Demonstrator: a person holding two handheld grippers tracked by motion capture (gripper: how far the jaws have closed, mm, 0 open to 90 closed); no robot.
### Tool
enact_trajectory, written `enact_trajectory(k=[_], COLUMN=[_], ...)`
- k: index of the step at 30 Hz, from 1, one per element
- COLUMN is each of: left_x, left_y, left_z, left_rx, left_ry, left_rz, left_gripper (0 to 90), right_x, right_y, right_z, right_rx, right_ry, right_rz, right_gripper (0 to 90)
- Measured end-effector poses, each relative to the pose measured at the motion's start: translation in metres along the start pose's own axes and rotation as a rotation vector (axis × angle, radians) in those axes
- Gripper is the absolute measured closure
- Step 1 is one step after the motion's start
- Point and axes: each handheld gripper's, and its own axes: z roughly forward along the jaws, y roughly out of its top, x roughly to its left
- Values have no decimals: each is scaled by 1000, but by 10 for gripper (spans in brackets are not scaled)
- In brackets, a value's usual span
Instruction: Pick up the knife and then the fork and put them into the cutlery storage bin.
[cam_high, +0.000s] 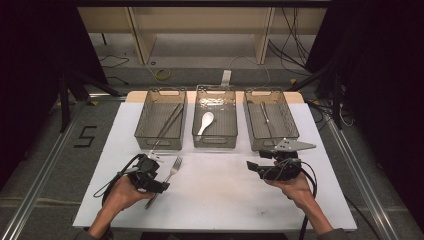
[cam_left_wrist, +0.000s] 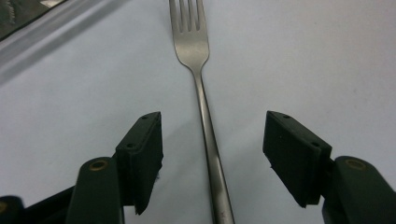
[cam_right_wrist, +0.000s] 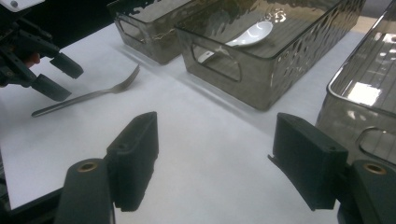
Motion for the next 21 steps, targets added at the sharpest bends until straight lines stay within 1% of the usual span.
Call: enact_trajectory(k=[1,2,6,9,10,13,16,18,19,21], left_x=[-1,0,0,1,1,0,-1,0,0,1], left_y=[0,0,2,5,5,8,9,10,11,12], left_z=[1,1,4,4,5,8,12,13,14,15], left_rx=[7,18,41,57,60,91,122,136,137,157], left_ry=[-1,-2,9,3,0,-8,0,-9,-10,-5], left_rz=[1,10,12,17,13,23,36,35,28,42], left_gripper=[384,390,426,451,460,489,518,541,550,574], right_x=[0,1,5,7,8,10,11,13,13,14], right_y=[-1,-2,-6,-7,-8,-9,-11,-12,-13,-14], right_z=[0,0,1,0,-1,-3,-3,-3,-3,-3], right_rx=[5,5,21,20,19,22,26,32,35,42], right_ry=[0,3,1,0,2,0,3,1,1,3], right_rz=[-3,-1,-12,-21,-21,-27,-29,-30,-33,-34], right_gripper=[318,317,307,303,301,299,299,298,298,298])
